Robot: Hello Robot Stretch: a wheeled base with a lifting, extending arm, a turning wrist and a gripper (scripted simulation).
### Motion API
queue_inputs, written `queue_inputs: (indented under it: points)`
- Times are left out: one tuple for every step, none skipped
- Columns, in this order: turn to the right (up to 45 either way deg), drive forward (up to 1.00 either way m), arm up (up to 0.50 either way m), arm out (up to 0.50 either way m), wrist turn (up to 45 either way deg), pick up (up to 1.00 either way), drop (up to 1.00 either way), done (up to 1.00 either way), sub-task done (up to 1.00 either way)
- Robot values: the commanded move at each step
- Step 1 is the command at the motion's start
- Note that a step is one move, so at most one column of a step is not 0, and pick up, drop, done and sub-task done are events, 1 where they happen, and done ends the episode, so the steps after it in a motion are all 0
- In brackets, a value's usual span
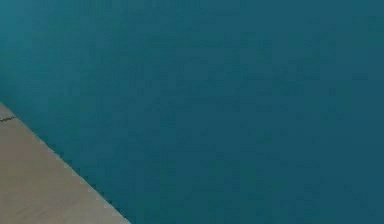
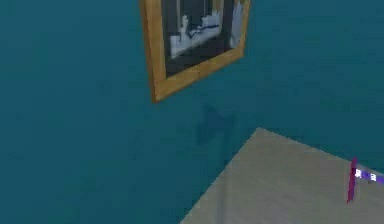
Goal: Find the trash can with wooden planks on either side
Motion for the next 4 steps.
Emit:
queue_inputs:
  points:
    - [-45.0, 0.0, 0.0, 0.0, 0.0, 0.0, 0.0, 0.0, 0.0]
    - [-6.0, 0.0, 0.0, 0.0, 0.0, 0.0, 0.0, 0.0, 0.0]
    - [0.0, 1.0, 0.0, 0.0, 0.0, 0.0, 0.0, 0.0, 0.0]
    - [0.0, 1.0, 0.0, 0.0, 0.0, 0.0, 0.0, 0.0, 0.0]
